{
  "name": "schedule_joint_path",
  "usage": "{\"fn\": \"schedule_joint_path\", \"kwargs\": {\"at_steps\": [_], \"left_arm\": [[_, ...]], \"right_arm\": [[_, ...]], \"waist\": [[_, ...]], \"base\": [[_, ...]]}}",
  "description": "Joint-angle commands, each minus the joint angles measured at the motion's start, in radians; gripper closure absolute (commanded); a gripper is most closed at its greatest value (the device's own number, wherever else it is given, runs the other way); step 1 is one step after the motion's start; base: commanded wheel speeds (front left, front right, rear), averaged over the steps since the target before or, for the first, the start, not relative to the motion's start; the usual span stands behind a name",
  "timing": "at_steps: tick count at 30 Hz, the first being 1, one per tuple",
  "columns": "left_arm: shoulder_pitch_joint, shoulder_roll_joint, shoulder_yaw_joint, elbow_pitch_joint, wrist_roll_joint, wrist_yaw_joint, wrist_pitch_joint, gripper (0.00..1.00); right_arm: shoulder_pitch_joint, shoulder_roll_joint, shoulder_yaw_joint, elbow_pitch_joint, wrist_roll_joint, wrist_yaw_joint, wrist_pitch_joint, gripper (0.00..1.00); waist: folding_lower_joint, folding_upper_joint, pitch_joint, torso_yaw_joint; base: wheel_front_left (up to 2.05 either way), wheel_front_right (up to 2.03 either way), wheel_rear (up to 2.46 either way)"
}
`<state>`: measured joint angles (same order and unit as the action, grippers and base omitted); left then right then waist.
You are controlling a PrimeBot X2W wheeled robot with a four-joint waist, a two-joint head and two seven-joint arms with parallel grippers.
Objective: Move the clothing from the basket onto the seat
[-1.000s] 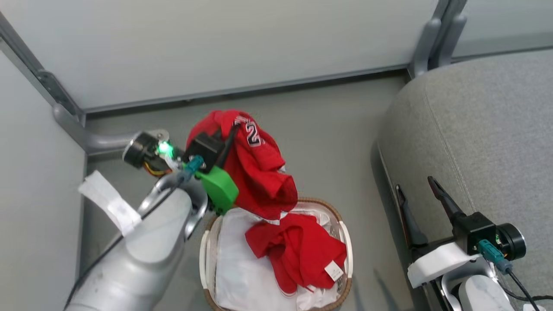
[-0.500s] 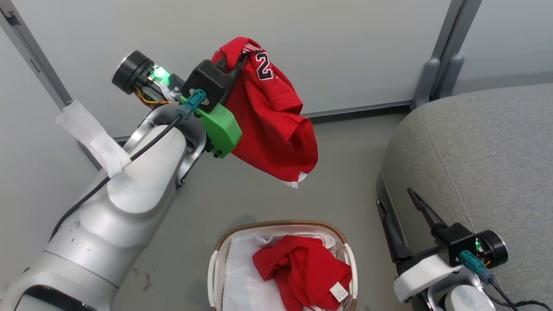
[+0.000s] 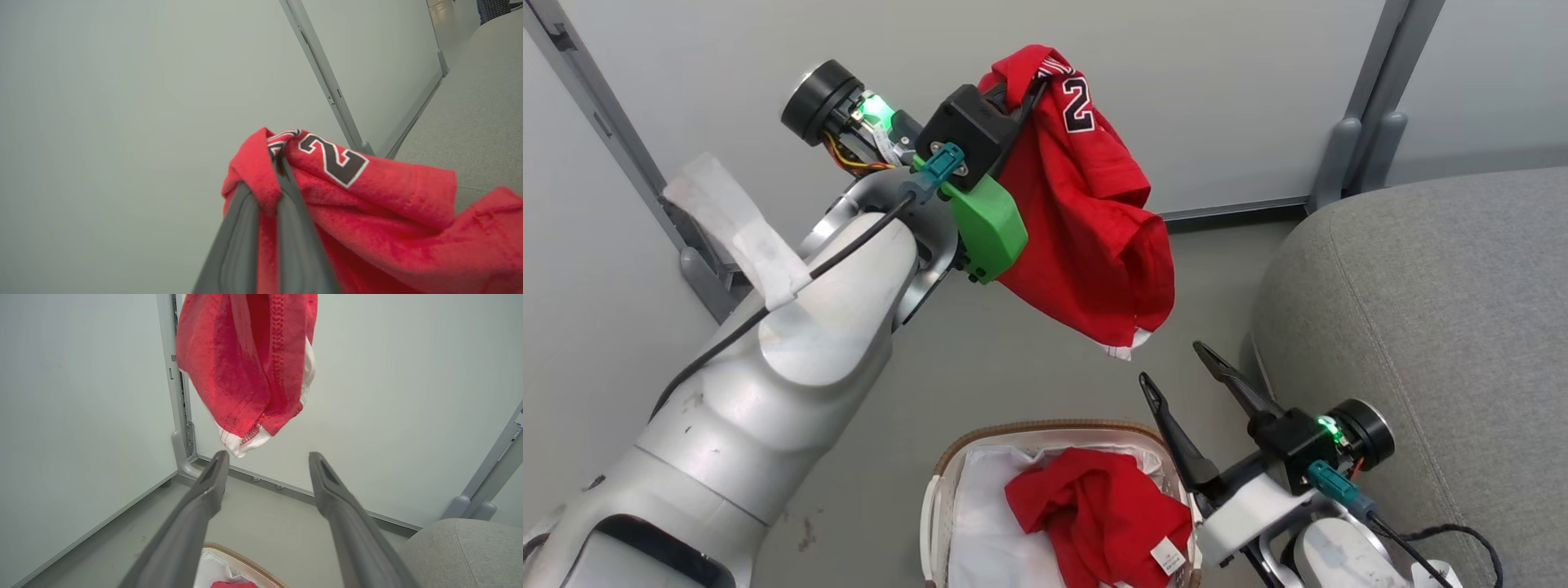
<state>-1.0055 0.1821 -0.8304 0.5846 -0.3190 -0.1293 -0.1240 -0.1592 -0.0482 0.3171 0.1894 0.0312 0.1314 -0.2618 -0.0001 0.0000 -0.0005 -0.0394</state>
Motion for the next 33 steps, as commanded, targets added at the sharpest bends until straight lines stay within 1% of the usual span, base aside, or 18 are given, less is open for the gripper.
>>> {"fn": "schedule_joint_path", "kwargs": {"at_steps": [1,8,17,18,19,20,24,33], "left_arm": [[-0.023,-0.005,-0.004,-0.006,-0.010,-0.002,0.002,1.00],[-0.027,-0.030,-0.038,-0.015,-0.027,-0.002,0.012,1.00],[-0.017,-0.052,-0.073,-0.026,-0.041,-0.002,0.013,1.00],[-0.013,-0.054,-0.078,-0.028,-0.043,-0.002,0.015,1.00],[-0.009,-0.056,-0.083,-0.030,-0.047,-0.002,0.016,1.00],[-0.005,-0.057,-0.088,-0.033,-0.051,-0.002,0.017,1.00],[0.009,-0.053,-0.096,-0.035,-0.061,-0.002,0.013,1.00],[0.071,-0.050,-0.081,-0.016,-0.102,0.020,-0.019,1.00]], "right_arm": [[-0.024,-0.004,0.003,0.006,0.012,-0.001,-0.005,0.00],[-0.125,-0.004,0.001,0.060,0.033,-0.001,-0.005,0.00],[-0.223,-0.004,0.065,0.130,0.047,-0.001,-0.005,0.00],[-0.231,-0.004,0.068,0.139,0.051,-0.001,-0.005,0.03],[-0.241,-0.004,0.072,0.151,0.055,-0.001,-0.005,0.64],[-0.250,-0.004,0.074,0.164,0.060,-0.001,-0.005,1.00],[-0.268,-0.004,0.069,0.185,0.072,-0.001,-0.005,1.00],[-0.240,-0.004,0.004,0.170,0.073,-0.001,-0.005,1.00]], "waist": [[0.0001,0.0000,0.000,0.004],[0.0001,0.0000,0.001,0.024],[0.0001,0.0000,-0.001,0.043],[0.0001,0.0000,-0.002,0.046],[0.0001,0.0000,-0.003,0.048],[0.0001,0.0000,-0.004,0.051],[0.0001,0.0000,-0.006,0.060],[0.0001,0.0000,-0.007,0.064]], "base": [[0.00,0.00,0.00],[0.00,0.00,0.00],[0.00,0.00,0.00],[0.00,0.00,0.00],[0.00,0.00,0.00],[0.00,0.00,0.00],[0.00,0.00,0.00],[0.00,0.00,0.00]]}}
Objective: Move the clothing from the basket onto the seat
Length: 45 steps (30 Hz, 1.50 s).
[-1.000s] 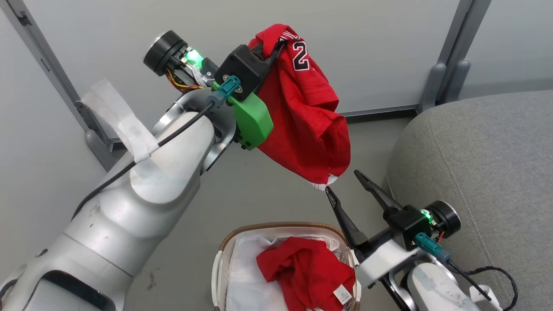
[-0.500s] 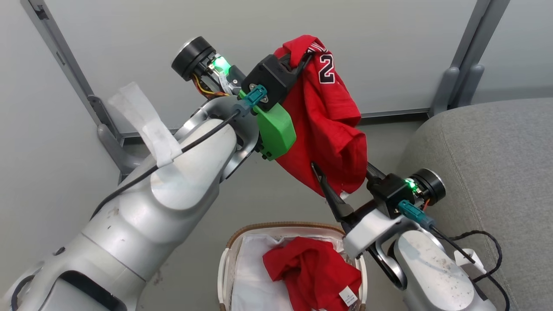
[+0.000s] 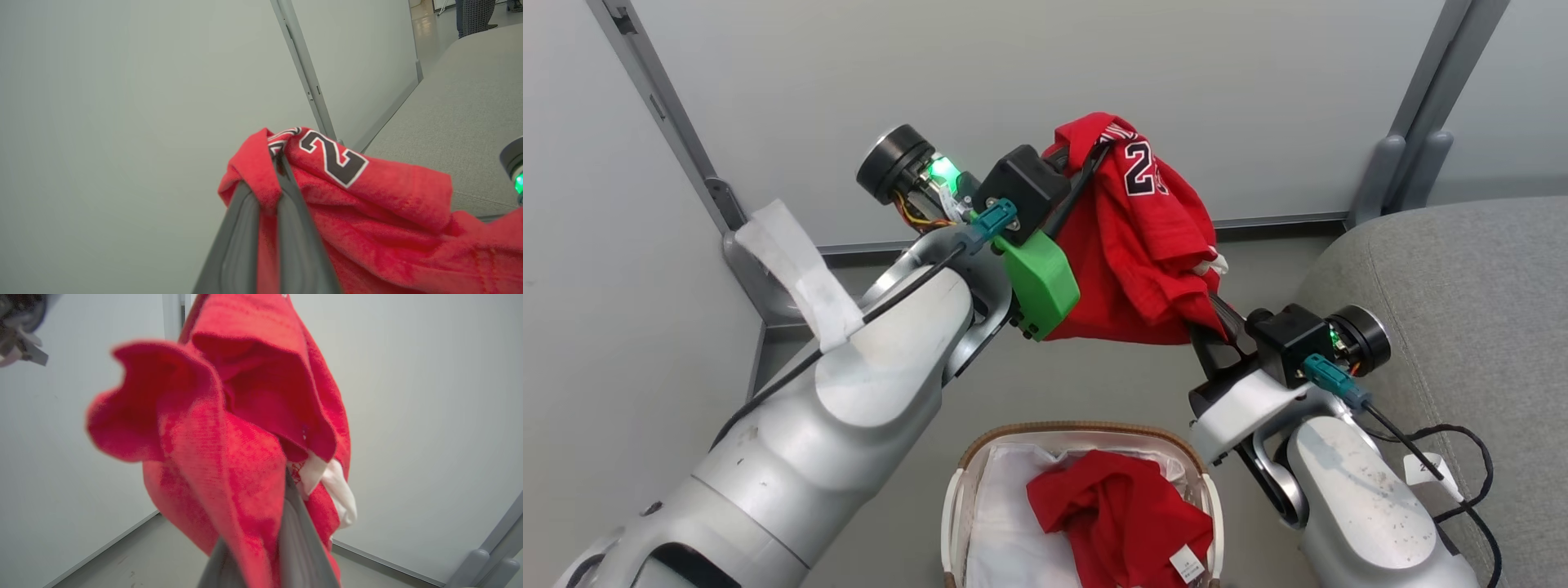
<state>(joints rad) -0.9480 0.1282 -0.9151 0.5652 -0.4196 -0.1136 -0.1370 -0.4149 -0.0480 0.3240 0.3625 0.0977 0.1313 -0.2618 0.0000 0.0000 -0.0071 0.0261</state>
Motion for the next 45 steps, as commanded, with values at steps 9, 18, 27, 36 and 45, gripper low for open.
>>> {"fn": "schedule_joint_path", "kwargs": {"at_steps": [9,18,27,36,45], "left_arm": [[0.152,0.015,0.047,0.024,-0.074,0.019,-0.102,0.00],[0.320,0.000,0.100,0.009,-0.108,0.015,-0.129,0.00],[0.499,-0.009,0.187,-0.045,-0.057,0.006,-0.127,0.00],[0.616,-0.043,0.277,-0.081,0.000,-0.004,-0.128,0.00],[0.656,-0.069,0.293,-0.100,0.032,-0.015,-0.128,0.00]], "right_arm": [[0.034,-0.004,-0.058,-0.050,0.002,-0.001,-0.005,1.00],[0.046,-0.004,-0.106,-0.089,-0.016,-0.001,-0.005,1.00],[0.080,-0.004,-0.137,-0.107,-0.030,-0.001,-0.005,1.00],[0.092,-0.004,-0.161,-0.103,-0.040,-0.001,-0.005,1.00],[0.092,-0.004,-0.191,-0.099,-0.059,-0.001,-0.005,1.00]], "waist": [[0.0000,0.0000,0.001,-0.015],[0.0000,0.0000,0.006,-0.012],[0.0000,0.0000,0.011,-0.014],[0.0000,0.0000,0.014,-0.020],[0.0000,0.0000,0.023,-0.072]], "base": [[0.00,0.00,0.00],[0.00,0.00,0.00],[0.00,0.00,0.00],[0.00,0.00,0.00],[0.00,0.00,0.00]]}}
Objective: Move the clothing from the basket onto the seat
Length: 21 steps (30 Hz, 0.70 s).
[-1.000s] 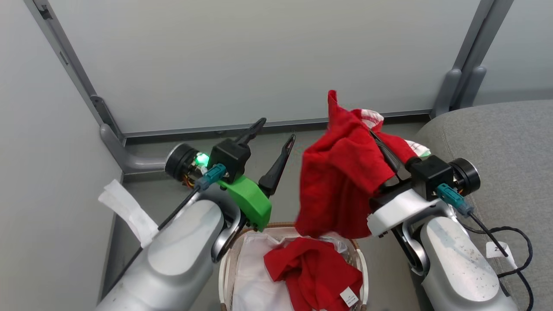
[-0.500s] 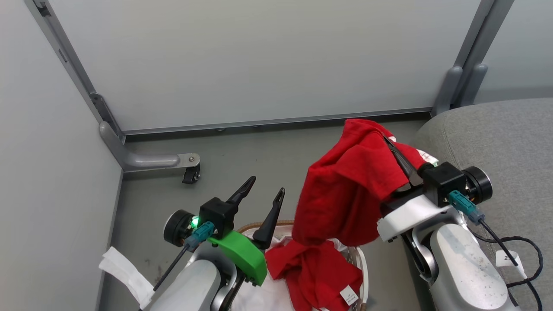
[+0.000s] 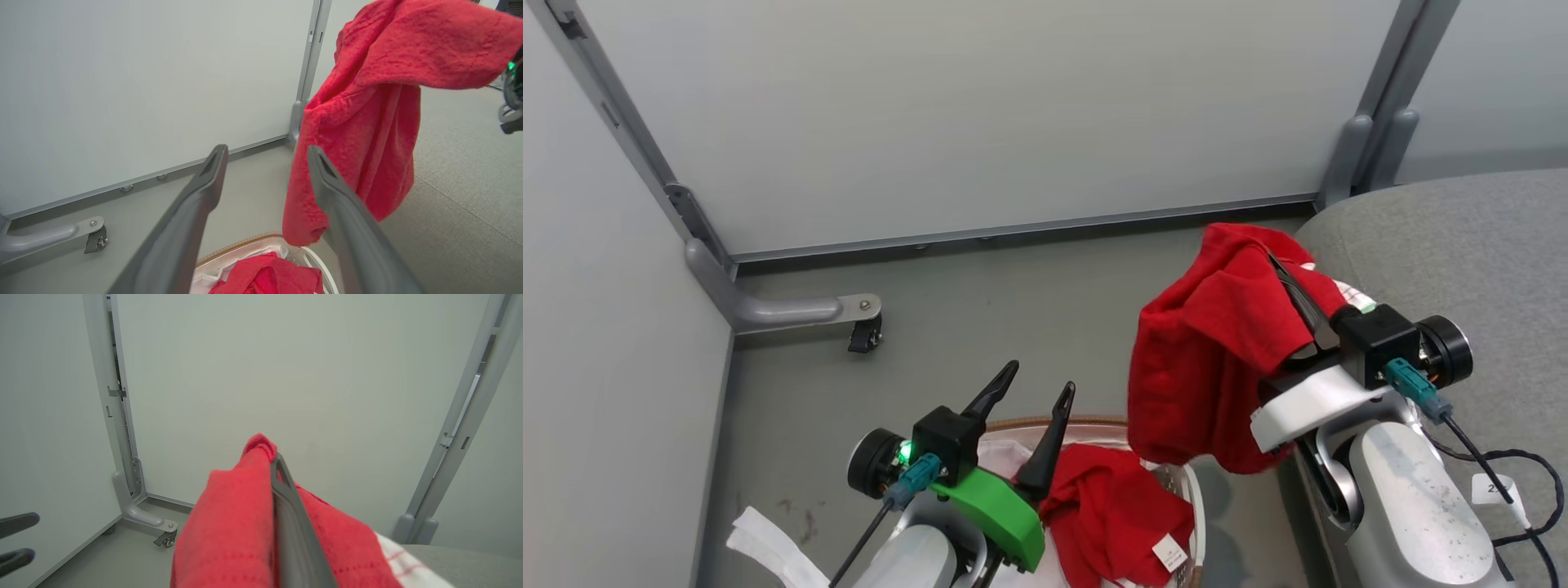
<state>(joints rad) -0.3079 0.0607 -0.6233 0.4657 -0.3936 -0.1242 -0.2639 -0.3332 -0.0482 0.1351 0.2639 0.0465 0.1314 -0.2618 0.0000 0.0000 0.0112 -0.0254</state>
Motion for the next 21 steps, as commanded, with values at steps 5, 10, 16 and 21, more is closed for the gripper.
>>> {"fn": "schedule_joint_path", "kwargs": {"at_steps": [5,10,16,21], "left_arm": [[0.025,-0.007,0.004,-0.018,0.013,-0.006,-0.001,0.00],[0.008,-0.009,0.001,-0.031,0.023,-0.007,-0.001,0.00],[-0.013,-0.008,-0.036,-0.039,0.018,-0.008,-0.001,0.00],[-0.027,-0.008,-0.054,-0.028,0.019,-0.008,-0.001,0.00]], "right_arm": [[-0.007,-0.004,-0.011,-0.001,-0.023,-0.001,-0.005,1.00],[-0.023,-0.004,-0.030,-0.002,-0.043,-0.001,-0.005,1.00],[-0.035,-0.004,-0.077,-0.006,-0.049,-0.001,-0.005,1.00],[-0.040,-0.003,-0.120,-0.012,-0.048,-0.001,-0.005,1.00]], "waist": [[0.0000,0.0000,0.022,-0.112],[0.0000,0.0000,0.049,-0.213],[0.0000,0.0000,0.085,-0.308],[0.0000,0.0000,0.110,-0.350]], "base": [[0.00,0.00,0.00],[0.00,0.00,0.00],[0.00,0.00,0.00],[0.00,0.00,0.00]]}}
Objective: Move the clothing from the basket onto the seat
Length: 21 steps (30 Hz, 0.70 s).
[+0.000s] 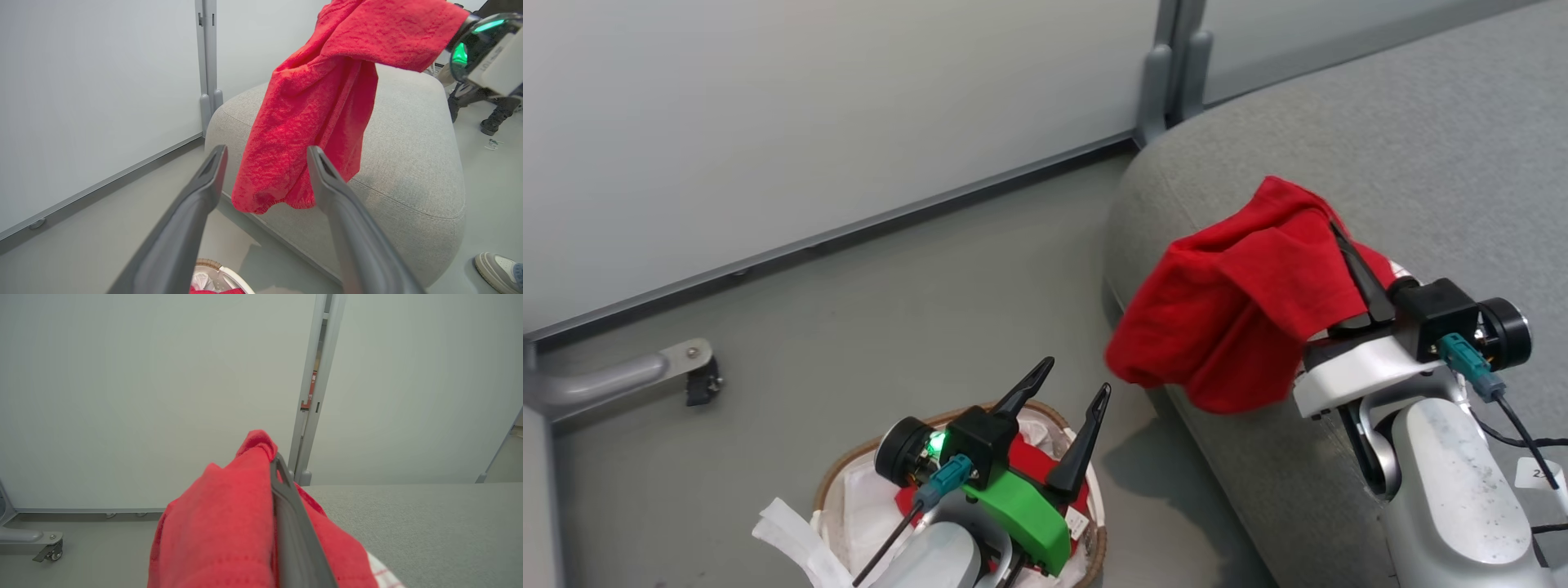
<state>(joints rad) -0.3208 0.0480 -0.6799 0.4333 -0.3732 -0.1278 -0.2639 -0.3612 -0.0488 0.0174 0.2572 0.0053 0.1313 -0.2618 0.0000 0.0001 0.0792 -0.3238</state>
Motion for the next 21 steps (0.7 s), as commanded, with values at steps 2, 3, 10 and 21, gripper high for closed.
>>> {"fn": "schedule_joint_path", "kwargs": {"at_steps": [2,3,10,21], "left_arm": [[-0.021,0.005,-0.001,0.007,0.000,-0.004,-0.001,0.00],[-0.024,0.005,-0.004,0.008,0.002,-0.004,-0.001,0.00],[-0.049,0.005,-0.015,0.016,0.011,-0.004,-0.001,0.00],[-0.117,0.039,-0.021,-0.021,0.047,-0.004,-0.001,0.00]], "right_arm": [[-0.014,-0.003,-0.018,-0.007,-0.006,-0.001,-0.005,1.00],[-0.016,-0.003,-0.027,-0.007,-0.003,-0.001,-0.005,1.00],[-0.079,-0.003,-0.092,0.000,-0.011,-0.001,-0.005,1.00],[-0.429,-0.056,-0.277,0.049,-0.164,-0.001,-0.005,1.00]], "waist": [[0.0000,-0.0001,0.051,-0.061],[0.0000,-0.0001,0.056,-0.064],[0.0000,-0.0001,0.098,-0.055],[0.0000,-0.0001,0.254,0.030]], "base": [[0.00,0.00,0.00],[0.00,0.00,0.00],[0.00,0.00,0.00],[0.00,0.00,0.00]]}}
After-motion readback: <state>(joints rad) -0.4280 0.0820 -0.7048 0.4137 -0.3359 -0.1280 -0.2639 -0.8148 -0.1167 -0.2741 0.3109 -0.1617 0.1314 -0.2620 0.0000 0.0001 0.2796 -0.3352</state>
